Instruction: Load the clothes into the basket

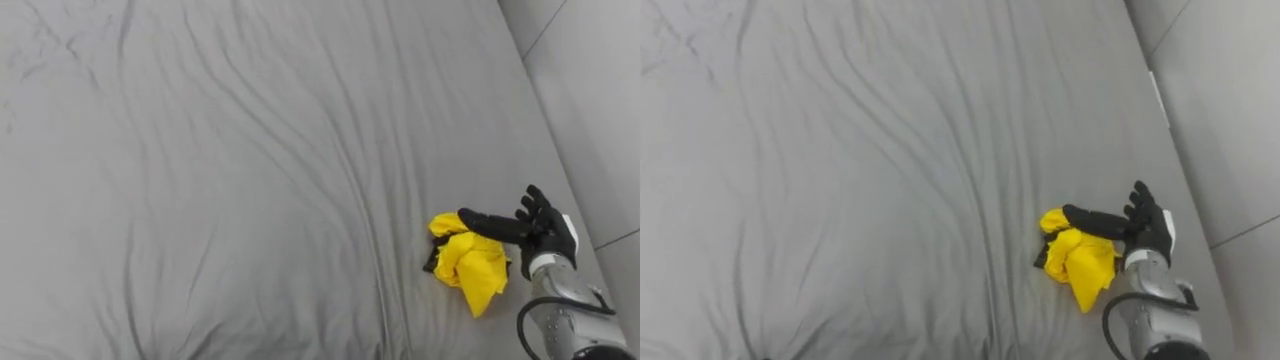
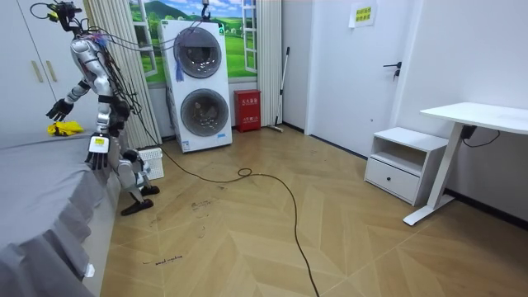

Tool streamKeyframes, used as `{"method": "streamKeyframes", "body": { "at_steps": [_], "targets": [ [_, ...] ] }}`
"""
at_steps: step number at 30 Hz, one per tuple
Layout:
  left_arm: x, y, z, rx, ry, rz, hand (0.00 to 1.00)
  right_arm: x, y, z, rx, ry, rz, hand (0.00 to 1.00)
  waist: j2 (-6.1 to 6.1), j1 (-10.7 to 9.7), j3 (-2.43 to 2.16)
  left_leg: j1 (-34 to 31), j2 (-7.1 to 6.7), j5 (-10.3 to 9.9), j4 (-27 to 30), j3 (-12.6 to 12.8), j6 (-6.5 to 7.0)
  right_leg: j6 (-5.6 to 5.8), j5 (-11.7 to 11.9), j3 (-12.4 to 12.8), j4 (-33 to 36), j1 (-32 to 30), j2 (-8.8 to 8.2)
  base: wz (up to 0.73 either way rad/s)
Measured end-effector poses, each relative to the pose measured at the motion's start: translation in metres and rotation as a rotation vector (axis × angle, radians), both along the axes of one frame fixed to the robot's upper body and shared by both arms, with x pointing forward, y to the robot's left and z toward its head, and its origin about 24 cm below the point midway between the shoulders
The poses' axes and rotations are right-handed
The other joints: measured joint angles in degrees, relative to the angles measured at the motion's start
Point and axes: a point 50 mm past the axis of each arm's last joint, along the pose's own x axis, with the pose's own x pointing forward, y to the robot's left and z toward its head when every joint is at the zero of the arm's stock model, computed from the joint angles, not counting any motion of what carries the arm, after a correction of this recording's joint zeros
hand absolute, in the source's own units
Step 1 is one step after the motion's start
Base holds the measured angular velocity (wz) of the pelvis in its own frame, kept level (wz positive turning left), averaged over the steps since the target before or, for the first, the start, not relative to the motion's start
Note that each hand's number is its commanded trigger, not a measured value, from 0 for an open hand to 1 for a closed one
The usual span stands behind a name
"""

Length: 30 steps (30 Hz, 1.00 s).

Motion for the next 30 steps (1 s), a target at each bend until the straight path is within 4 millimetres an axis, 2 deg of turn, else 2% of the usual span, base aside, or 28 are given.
{"method": "streamKeyframes", "body": {
  "at_steps": [2,6,15,16,17,22,25,30],
  "targets": [
    [0.006,-0.001,0.001,-0.002,-0.005,-0.011,0.0,-0.006,-0.001,-0.008,-0.015,0.054,0.014,0.0,0.12,1.1,0.1,-0.8,-0.07,0.2,-0.1,0.2,0.16,0.0,0.0,0.1,0.2,-1.0,-0.14,-0.02],
    [0.018,-0.003,0.002,-0.004,-0.012,-0.026,0.0,-0.017,-0.004,-0.022,-0.011,0.155,0.007,0.0,0.37,2.0,0.33,-2.4,-0.17,0.4,-0.1,-0.1,0.44,0.15,0.0,-0.8,0.5,-2.5,-0.5,0.05],
    [0.025,-0.006,0.002,-0.011,-0.019,-0.036,0.0,-0.022,-0.011,-0.026,-0.027,0.217,-0.01,0.0,0.49,2.8,0.65,-3.1,-0.72,0.4,-0.1,-1.3,0.44,0.19,0.0,-2.2,-0.2,-2.3,-0.53,0.08],
    [0.026,-0.006,0.003,-0.011,-0.022,-0.037,0.0,-0.023,-0.012,-0.026,-0.034,0.223,-0.005,0.56,0.55,2.8,0.73,-3.2,-0.78,0.5,-0.1,-1.6,0.42,0.19,0.0,-2.5,-0.3,-2.4,-0.57,0.09],
    [0.026,-0.006,0.003,-0.011,-0.023,-0.037,0.0,-0.024,-0.012,-0.027,-0.034,0.231,-0.004,1.0,0.56,2.7,0.74,-3.4,-0.8,0.5,-0.1,-1.7,0.41,0.19,0.0,-2.8,-0.3,-2.5,-0.58,0.08],
    [0.028,-0.008,0.003,-0.011,-0.023,-0.049,0.0,-0.027,-0.015,-0.028,-0.051,0.253,0.001,1.0,0.68,2.8,0.81,-3.4,-0.99,0.5,-0.2,-2.1,0.42,0.21,0.0,-3.1,-0.5,-2.4,-0.41,0.01],
    [0.027,-0.007,0.002,-0.007,-0.011,-0.049,0.0,-0.038,-0.019,-0.034,-0.062,0.302,0.002,1.0,0.72,2.8,0.86,-2.8,-0.97,0.5,-0.4,-1.9,0.42,0.43,0.2,-3.1,-1.3,-1.7,-0.41,0.0],
    [0.027,-0.006,0.002,-0.001,-0.007,-0.055,0.0,-0.054,-0.016,-0.046,-0.04,0.349,0.034,1.0,0.76,2.8,0.89,-2.7,-0.93,0.5,-0.5,-1.7,0.42,0.43,0.2,-3.1,-1.3,-1.6,-0.37,0.0]
  ]
}}
